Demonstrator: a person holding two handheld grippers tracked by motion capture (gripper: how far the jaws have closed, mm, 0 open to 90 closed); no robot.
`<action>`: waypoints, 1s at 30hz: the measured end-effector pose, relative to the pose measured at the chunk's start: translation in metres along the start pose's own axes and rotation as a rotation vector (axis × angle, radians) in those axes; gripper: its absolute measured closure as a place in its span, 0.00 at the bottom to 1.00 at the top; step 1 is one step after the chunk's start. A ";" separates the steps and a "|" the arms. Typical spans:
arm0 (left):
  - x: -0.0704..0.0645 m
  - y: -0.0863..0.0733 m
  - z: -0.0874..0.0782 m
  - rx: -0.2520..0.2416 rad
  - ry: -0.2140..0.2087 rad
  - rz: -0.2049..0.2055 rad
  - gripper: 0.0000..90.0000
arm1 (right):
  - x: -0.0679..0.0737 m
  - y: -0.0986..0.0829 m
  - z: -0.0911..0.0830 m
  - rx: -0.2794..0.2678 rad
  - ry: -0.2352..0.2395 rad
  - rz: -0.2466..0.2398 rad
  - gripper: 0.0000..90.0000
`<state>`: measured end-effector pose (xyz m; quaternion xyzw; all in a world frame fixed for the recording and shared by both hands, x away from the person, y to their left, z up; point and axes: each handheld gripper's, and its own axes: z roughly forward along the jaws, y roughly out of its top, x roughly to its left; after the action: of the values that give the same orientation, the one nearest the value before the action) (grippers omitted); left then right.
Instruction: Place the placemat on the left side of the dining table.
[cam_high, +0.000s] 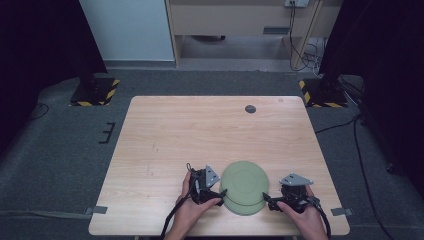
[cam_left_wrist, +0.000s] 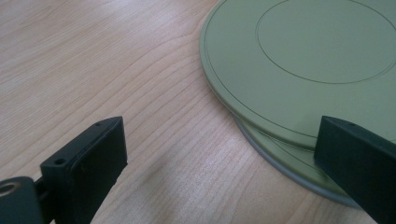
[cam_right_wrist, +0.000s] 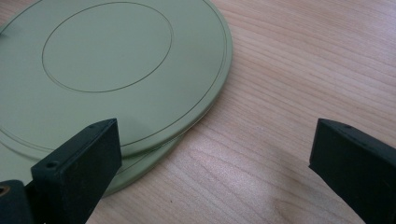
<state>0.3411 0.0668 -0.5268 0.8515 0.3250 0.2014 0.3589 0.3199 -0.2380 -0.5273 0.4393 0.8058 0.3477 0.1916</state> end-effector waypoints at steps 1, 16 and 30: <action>0.000 0.000 0.000 0.000 0.000 0.000 0.02 | 0.000 0.000 0.000 0.000 0.000 0.000 0.02; 0.004 0.002 0.003 0.002 0.003 -0.007 0.03 | 0.000 0.001 0.003 -0.001 -0.003 0.009 0.02; 0.005 0.003 0.002 0.002 0.005 -0.005 0.03 | 0.000 0.002 0.003 -0.005 -0.006 0.009 0.02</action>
<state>0.3472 0.0679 -0.5260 0.8504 0.3282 0.2023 0.3581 0.3229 -0.2357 -0.5281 0.4436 0.8025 0.3492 0.1932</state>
